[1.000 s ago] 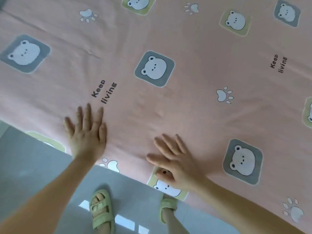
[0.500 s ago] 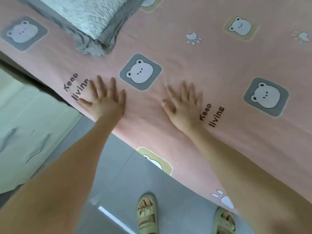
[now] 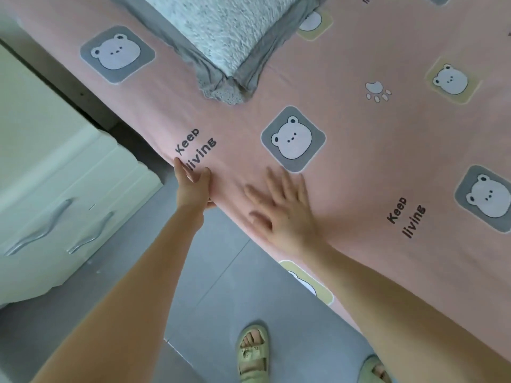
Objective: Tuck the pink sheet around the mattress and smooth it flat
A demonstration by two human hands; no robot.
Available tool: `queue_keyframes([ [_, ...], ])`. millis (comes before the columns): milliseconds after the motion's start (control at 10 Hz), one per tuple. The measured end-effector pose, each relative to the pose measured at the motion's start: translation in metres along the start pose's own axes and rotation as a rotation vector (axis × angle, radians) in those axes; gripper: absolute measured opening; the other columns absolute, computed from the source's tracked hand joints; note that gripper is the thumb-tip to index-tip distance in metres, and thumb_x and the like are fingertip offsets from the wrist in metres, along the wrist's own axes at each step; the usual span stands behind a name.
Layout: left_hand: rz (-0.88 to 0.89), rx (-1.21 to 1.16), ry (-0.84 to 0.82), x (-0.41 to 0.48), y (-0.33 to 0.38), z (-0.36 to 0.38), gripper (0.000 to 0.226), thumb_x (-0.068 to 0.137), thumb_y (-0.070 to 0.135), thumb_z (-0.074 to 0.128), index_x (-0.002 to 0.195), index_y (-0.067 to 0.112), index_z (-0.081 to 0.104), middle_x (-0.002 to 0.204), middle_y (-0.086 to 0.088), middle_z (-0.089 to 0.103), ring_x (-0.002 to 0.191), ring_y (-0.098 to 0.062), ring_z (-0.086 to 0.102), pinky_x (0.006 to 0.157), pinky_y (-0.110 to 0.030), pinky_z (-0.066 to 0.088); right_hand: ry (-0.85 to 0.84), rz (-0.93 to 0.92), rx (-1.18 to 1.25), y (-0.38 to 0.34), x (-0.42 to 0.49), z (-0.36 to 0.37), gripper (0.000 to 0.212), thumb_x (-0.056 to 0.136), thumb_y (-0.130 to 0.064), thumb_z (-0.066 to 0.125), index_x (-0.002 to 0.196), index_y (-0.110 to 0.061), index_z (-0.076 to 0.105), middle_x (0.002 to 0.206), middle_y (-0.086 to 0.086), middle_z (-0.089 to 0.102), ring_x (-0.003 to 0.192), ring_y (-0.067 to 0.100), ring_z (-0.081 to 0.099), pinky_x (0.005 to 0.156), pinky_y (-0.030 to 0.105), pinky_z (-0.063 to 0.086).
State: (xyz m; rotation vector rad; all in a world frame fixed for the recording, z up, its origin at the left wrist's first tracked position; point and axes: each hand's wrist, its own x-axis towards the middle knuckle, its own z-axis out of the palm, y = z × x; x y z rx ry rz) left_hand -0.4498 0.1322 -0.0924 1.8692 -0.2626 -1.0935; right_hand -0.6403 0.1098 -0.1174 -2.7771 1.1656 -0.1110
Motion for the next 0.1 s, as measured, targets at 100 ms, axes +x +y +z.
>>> queue_keyframes([
  [100, -0.048, 0.302, 0.072, 0.0037, 0.0199, -0.0107, 0.060, 0.093, 0.030, 0.049, 0.146, 0.027, 0.021, 0.135, -0.009, 0.048, 0.103, -0.034, 0.058, 0.084, -0.045, 0.054, -0.148, -0.359, 0.019, -0.0074, -0.0378, -0.0088, 0.040, 0.083, -0.046, 0.050, 0.120, -0.037, 0.061, 0.151, 0.004, 0.035, 0.141, 0.036, 0.025, 0.111, 0.062, 0.018],
])
